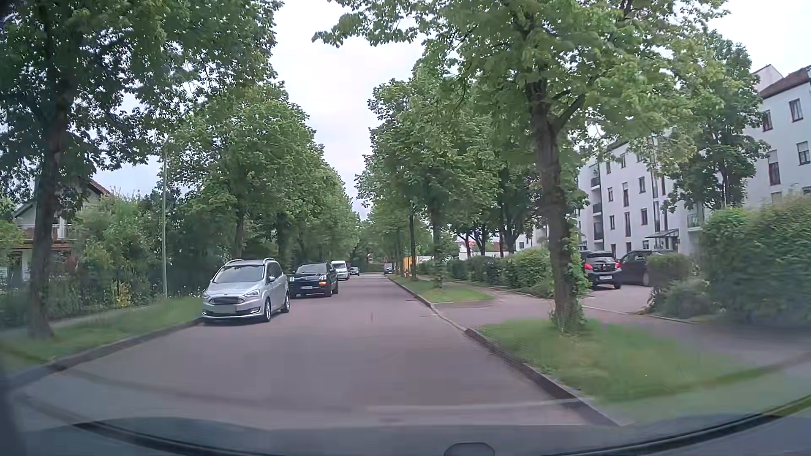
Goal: Follow the waypoints while adhering to traffic rules and regulations
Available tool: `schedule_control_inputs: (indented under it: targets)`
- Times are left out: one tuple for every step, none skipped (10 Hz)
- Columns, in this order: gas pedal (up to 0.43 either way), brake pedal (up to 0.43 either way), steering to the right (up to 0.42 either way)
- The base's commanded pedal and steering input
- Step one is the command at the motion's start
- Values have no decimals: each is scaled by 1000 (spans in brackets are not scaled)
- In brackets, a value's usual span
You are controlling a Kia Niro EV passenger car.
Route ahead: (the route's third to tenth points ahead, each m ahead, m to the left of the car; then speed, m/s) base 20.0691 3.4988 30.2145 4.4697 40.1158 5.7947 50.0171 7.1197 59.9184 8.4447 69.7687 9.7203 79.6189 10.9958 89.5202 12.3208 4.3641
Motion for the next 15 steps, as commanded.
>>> schedule_control_inputs:
  targets:
    - [177, 0, -128]
    - [177, 0, -115]
    - [177, 0, -99]
    - [189, 0, -86]
    - [169, 0, -70]
    - [169, 0, -54]
    - [169, 0, -42]
    - [157, 0, -28]
    - [157, 0, -18]
    - [157, 0, -12]
    - [157, 0, -8]
    - [157, 0, -4]
    - [157, 0, -4]
    - [157, 0, -4]
    - [157, 0, -4]
